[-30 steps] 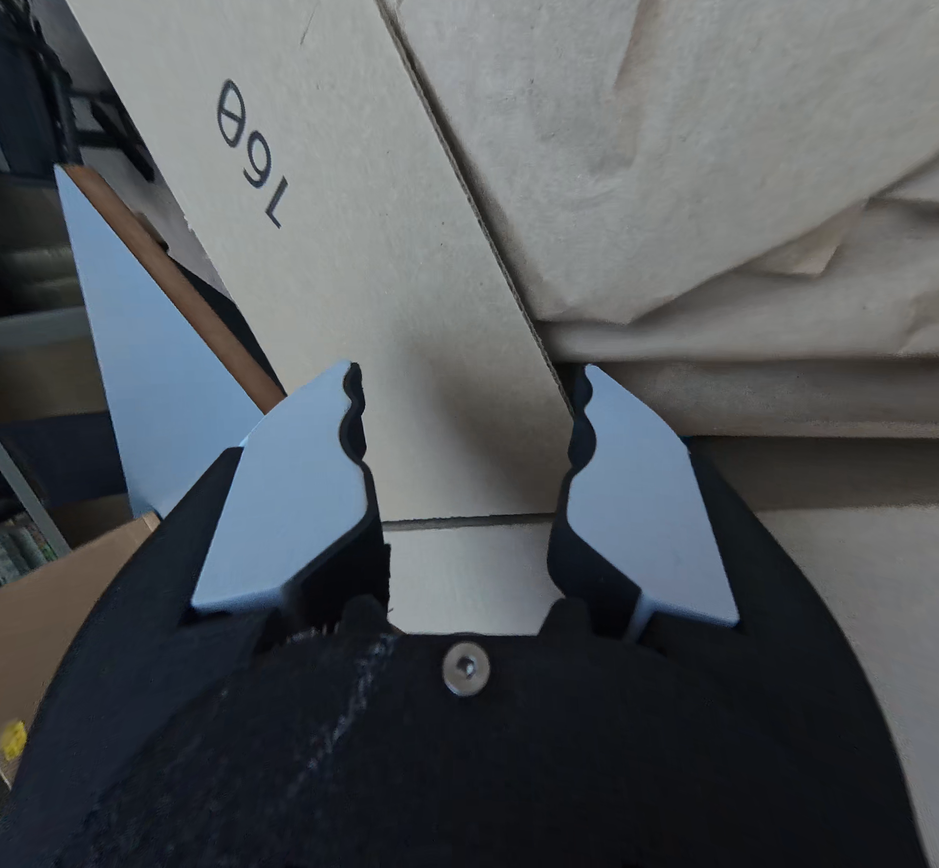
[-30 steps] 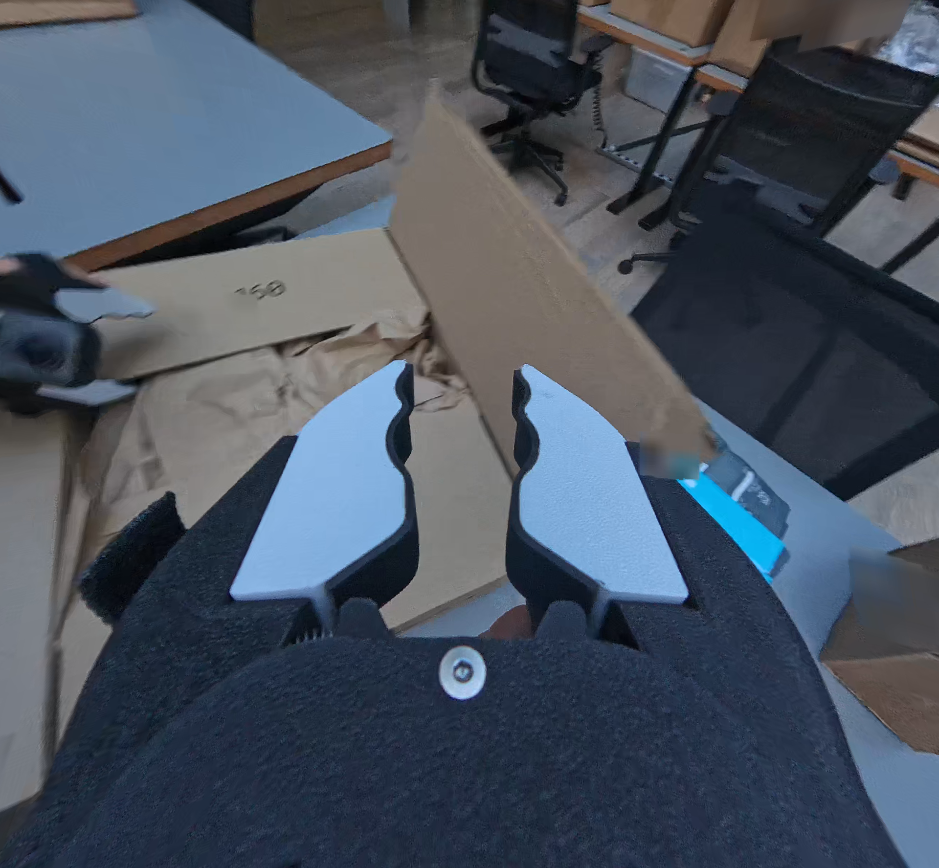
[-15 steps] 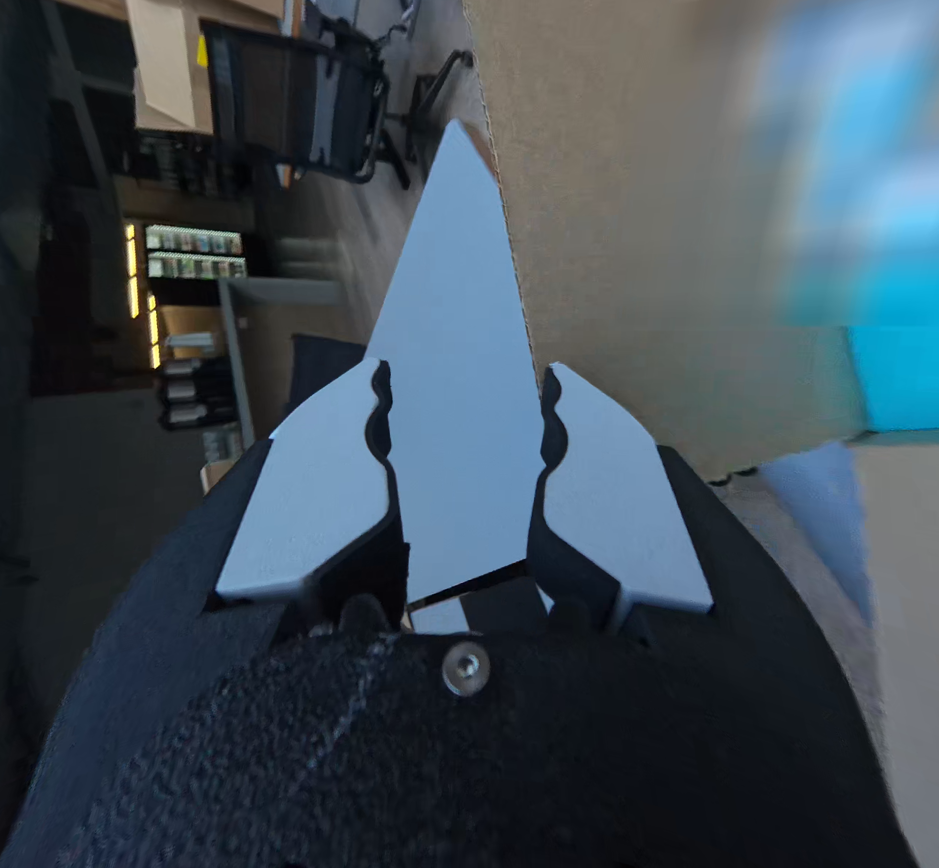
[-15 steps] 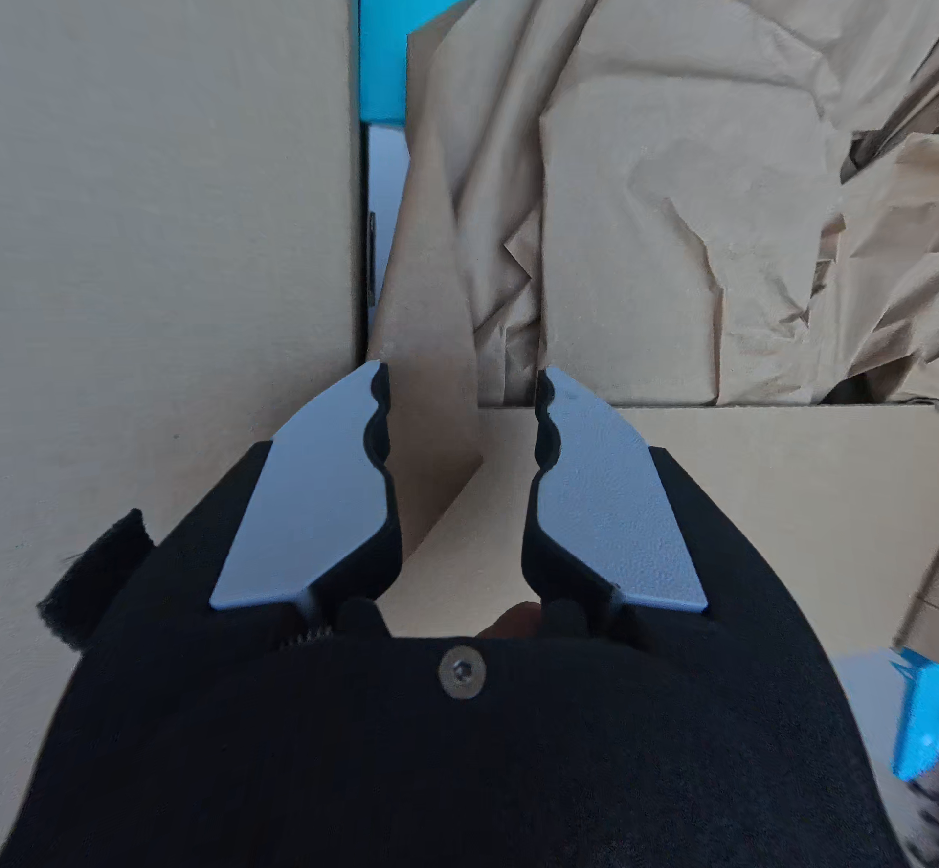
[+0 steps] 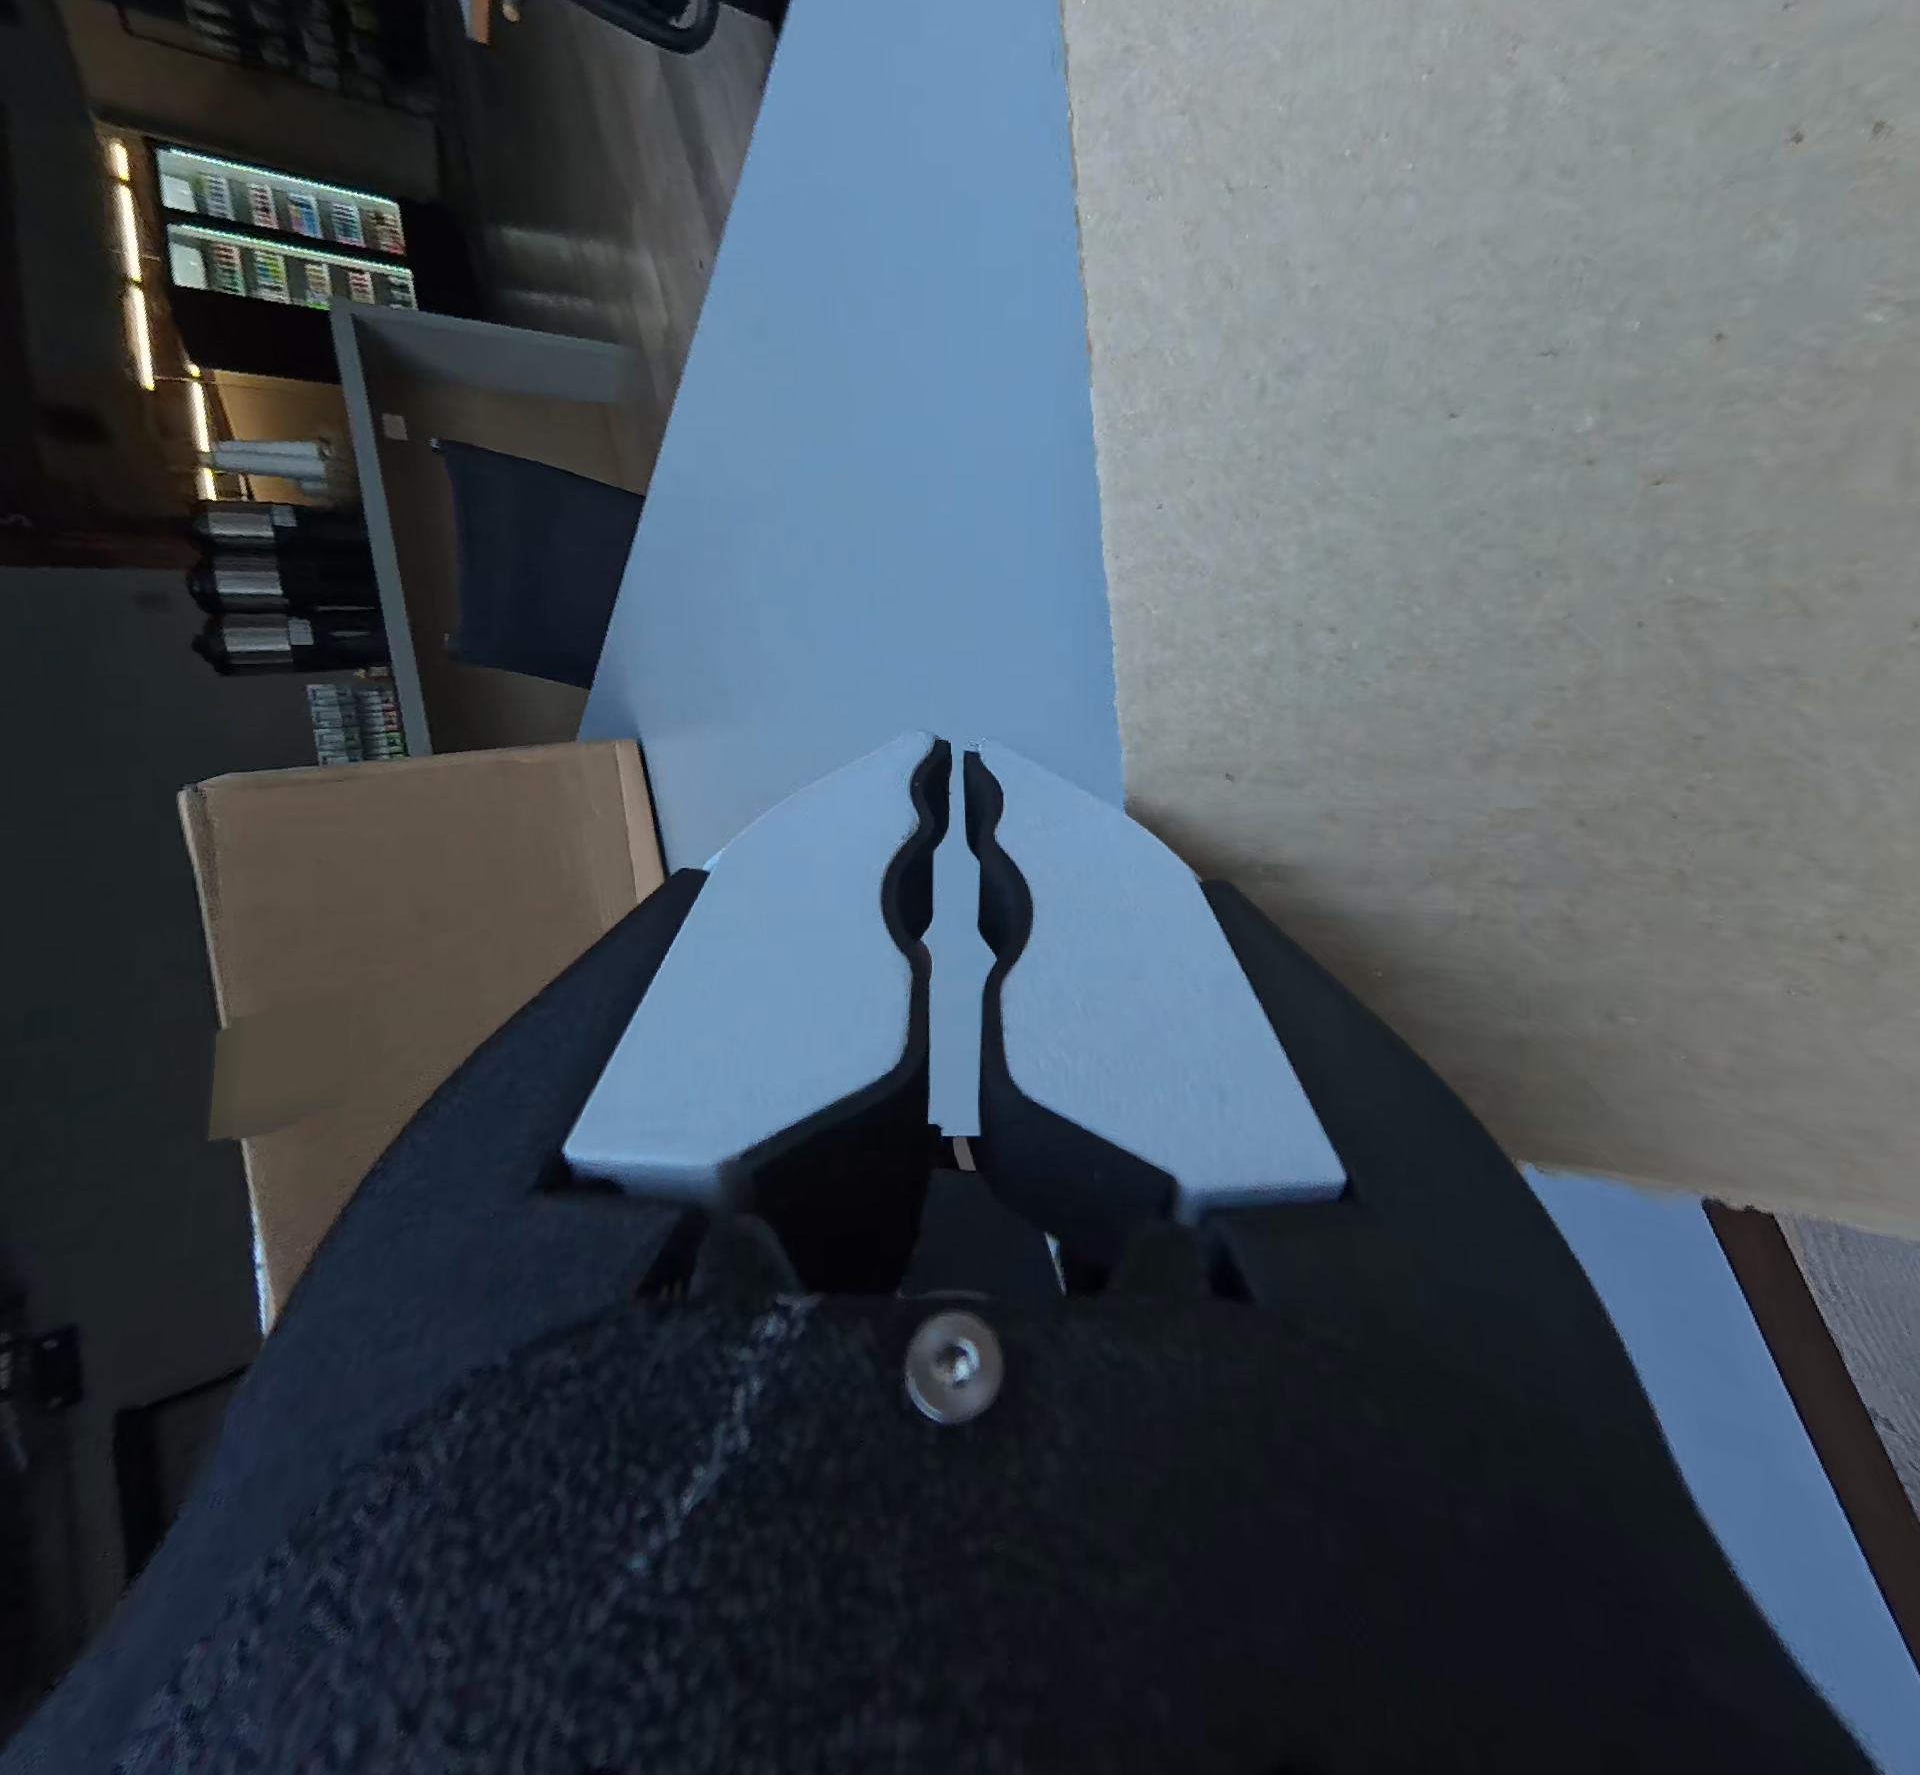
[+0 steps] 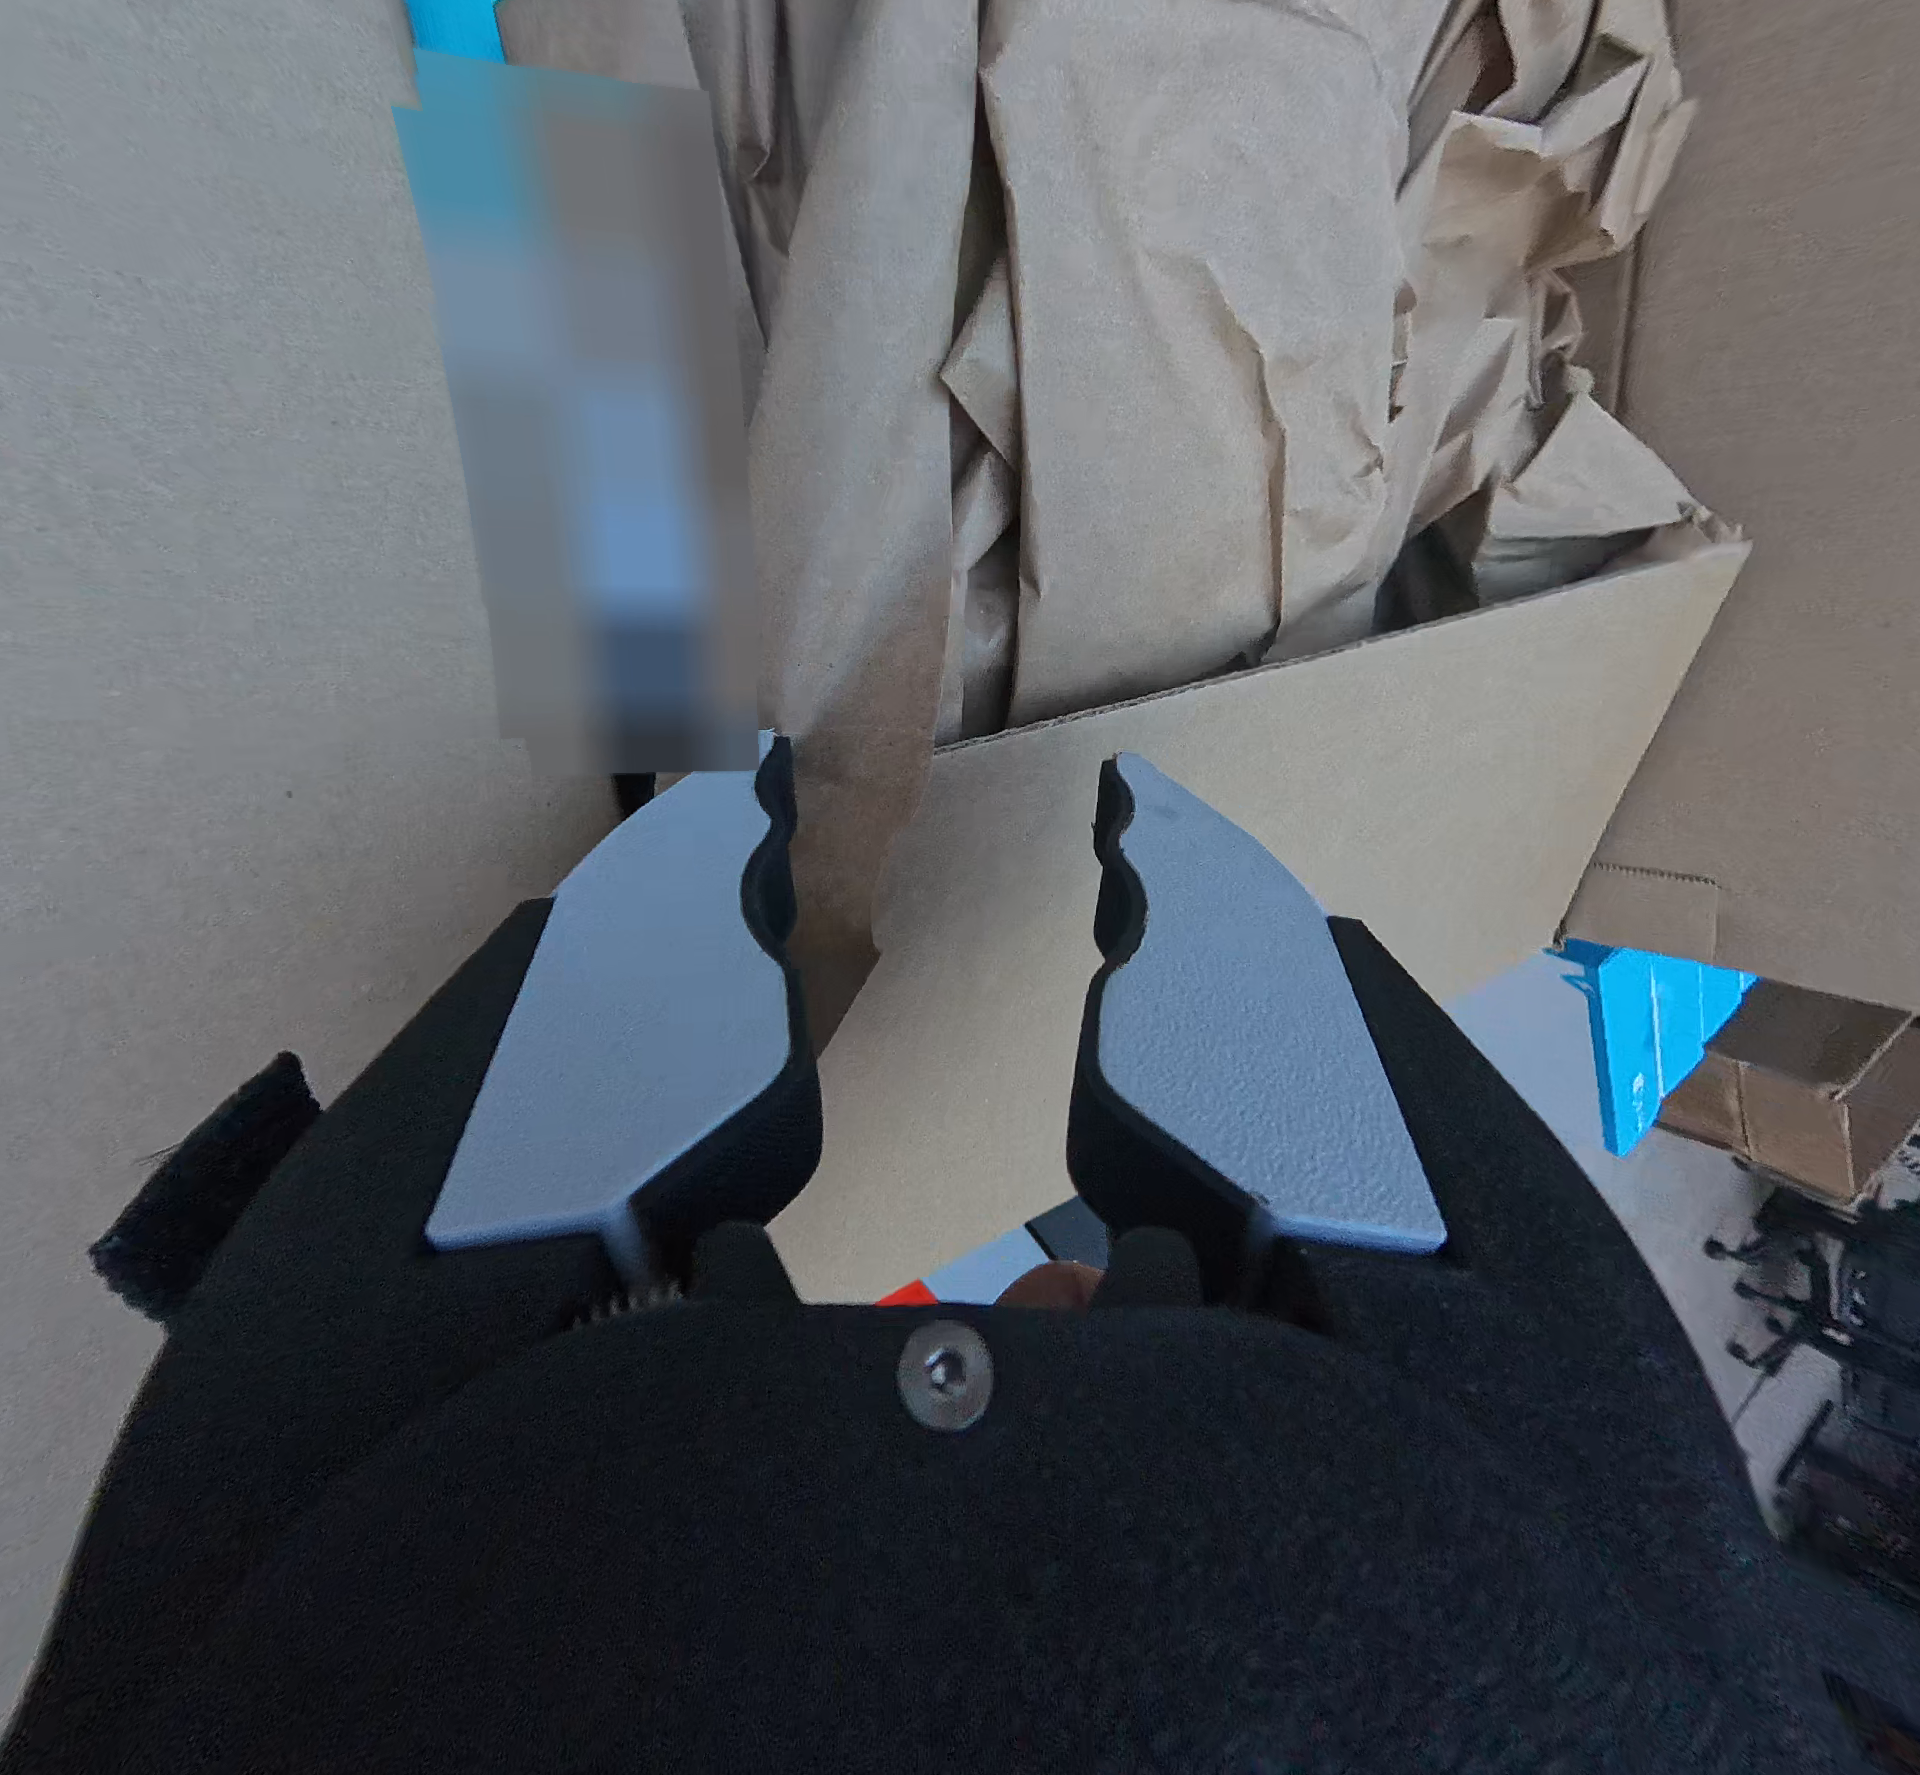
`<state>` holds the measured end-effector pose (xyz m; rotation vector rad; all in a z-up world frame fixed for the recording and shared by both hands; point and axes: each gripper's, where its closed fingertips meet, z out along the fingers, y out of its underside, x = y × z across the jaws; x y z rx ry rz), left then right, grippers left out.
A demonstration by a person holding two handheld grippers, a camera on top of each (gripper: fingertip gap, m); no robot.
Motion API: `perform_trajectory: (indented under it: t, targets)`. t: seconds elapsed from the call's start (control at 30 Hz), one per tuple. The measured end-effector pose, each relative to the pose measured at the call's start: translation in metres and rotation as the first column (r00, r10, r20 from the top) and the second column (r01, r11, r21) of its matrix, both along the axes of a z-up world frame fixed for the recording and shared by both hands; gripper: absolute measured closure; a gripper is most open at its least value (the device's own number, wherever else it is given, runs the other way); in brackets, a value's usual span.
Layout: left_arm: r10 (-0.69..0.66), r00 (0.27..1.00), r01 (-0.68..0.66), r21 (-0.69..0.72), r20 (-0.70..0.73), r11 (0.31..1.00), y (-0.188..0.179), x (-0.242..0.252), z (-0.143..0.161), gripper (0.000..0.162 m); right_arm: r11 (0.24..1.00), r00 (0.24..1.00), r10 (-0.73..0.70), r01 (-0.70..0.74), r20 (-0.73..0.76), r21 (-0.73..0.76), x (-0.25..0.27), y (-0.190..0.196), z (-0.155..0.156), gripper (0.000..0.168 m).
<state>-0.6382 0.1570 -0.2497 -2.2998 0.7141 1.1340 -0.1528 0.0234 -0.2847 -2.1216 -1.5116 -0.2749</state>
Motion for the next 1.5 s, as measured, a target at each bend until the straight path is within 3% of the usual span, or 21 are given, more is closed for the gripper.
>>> perform_trajectory:
  t: [0.2,0.3,0.4,0.5,0.6,0.67,0.73,0.8,0.93,1.0,1.07,1.17,1.33,1.43,1.5]
  targets:
    - [-0.032,0.994,0.031,0.013,0.105,0.999,-0.007,0.0,-0.009,0.158,0.98,0.972,-0.18,0.19,-0.149,0.053,0.057,-0.01,0.077,0.109]
    - [-0.039,0.985,0.037,0.015,0.171,0.999,-0.012,0.004,-0.006,0.154,0.938,0.927,-0.318,0.339,-0.2,0.078,0.118,-0.026,0.114,0.118]
    - [-0.064,0.981,0.06,0.027,0.182,0.998,-0.013,0.008,0.0,0.152,0.858,0.843,-0.487,0.511,-0.228,0.057,0.199,-0.05,0.124,0.128]
    - [-0.084,0.982,0.081,0.022,0.171,0.996,-0.013,0.011,0.004,0.152,0.756,0.734,-0.644,0.654,-0.215,-0.028,0.278,-0.072,0.096,0.128]
    - [-0.091,0.985,0.091,0.005,0.144,0.996,-0.012,0.009,0.001,0.153,0.649,0.603,-0.756,0.74,-0.255,-0.177,0.33,-0.086,0.034,0.133]
    - [-0.09,0.987,0.091,-0.002,0.13,0.996,-0.011,0.007,-0.003,0.154,0.556,0.439,-0.82,0.761,-0.366,-0.334,0.341,-0.092,-0.014,0.139]
    - [-0.08,0.987,0.081,-0.004,0.138,0.997,-0.011,0.004,-0.009,0.155,0.437,0.201,-0.865,0.752,-0.46,-0.494,0.342,-0.096,-0.06,0.143]
    - [-0.066,0.988,0.069,-0.018,0.141,0.997,-0.012,0.002,-0.014,0.155,0.349,0.027,-0.879,0.716,-0.475,-0.604,0.335,-0.094,-0.101,0.144]
    - [-0.049,0.992,0.056,-0.061,0.113,0.997,-0.013,-0.002,-0.019,0.152,0.292,0.017,-0.92,0.697,-0.391,-0.656,0.305,-0.082,-0.16,0.159]
    - [-0.056,0.995,0.061,-0.065,0.08,0.996,-0.012,-0.003,-0.011,0.148,0.269,-0.032,-0.918,0.684,-0.396,-0.679,0.306,-0.078,-0.163,0.158]
    - [-0.059,0.993,0.065,-0.059,0.105,0.996,-0.013,0.0,-0.001,0.141,0.269,-0.092,-0.89,0.685,-0.447,-0.677,0.321,-0.078,-0.149,0.147]
    - [-0.053,0.977,0.06,-0.026,0.205,0.998,-0.018,0.013,0.022,0.127,0.362,-0.009,-0.843,0.73,-0.538,-0.58,0.346,-0.081,-0.113,0.132]
    - [-0.118,0.992,0.117,0.006,0.055,0.993,-0.028,0.034,0.069,0.117,0.559,0.342,-0.754,0.782,-0.56,-0.275,0.368,-0.071,-0.055,0.12]
    - [-0.156,0.987,0.151,0.125,0.027,0.98,-0.028,0.061,0.111,0.118,0.66,0.549,-0.693,0.743,-0.468,-0.107,0.376,-0.062,-0.031,0.116]
    - [-0.191,0.981,0.18,0.213,0.031,0.96,-0.03,0.087,0.148,0.118,0.729,0.7,-0.648,0.684,-0.301,0.023,0.391,-0.061,-0.017,0.117]
